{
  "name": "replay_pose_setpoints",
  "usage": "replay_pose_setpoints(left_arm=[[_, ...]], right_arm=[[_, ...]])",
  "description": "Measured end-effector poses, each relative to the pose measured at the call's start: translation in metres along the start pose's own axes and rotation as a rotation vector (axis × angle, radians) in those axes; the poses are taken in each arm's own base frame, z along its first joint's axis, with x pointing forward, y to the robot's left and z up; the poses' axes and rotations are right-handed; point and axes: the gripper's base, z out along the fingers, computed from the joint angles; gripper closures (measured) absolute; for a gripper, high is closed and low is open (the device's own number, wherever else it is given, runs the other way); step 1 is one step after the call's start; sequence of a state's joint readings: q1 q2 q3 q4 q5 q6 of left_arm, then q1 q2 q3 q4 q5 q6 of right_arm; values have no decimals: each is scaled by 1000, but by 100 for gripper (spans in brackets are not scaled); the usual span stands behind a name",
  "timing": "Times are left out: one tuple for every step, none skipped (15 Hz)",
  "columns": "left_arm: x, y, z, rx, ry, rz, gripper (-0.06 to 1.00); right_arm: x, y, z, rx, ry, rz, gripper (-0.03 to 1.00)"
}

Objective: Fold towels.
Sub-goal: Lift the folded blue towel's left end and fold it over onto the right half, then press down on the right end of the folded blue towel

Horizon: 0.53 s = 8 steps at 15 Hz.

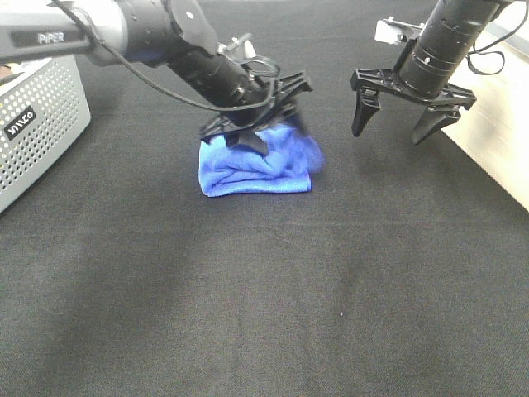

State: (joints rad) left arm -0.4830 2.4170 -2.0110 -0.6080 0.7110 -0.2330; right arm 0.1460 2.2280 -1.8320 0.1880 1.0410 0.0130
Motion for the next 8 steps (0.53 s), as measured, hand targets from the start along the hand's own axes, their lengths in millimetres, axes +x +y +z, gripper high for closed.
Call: replay_pose_setpoints(left_arm=[[-2,-4,-3,13,-10,-3,18],[-6,-4,-10,17,-26,6,18],[-6,-4,-10,17,-26,6,18],[-20,-2,-32,6,-76,55,17],[-32,1,-50,-9,-116,95,17],[-46,9,-72,-34,-160,131,17],[-57,15,-91,-56,-190,152,17],[-67,25,-107,-84,-217,162,17]], right_arm=[[0,0,0,-1,0,1,11],[0,1,0,-9,0,6,11],[0,1,0,-9,0,6,11],[0,6,0,-66,5,27,11],[0,11,-1,-128,4,25,11],[0,18,-2,-209,-2,18,11],[-1,27,-4,-301,-14,2,11],[-2,43,-6,-406,-31,-20,11]])
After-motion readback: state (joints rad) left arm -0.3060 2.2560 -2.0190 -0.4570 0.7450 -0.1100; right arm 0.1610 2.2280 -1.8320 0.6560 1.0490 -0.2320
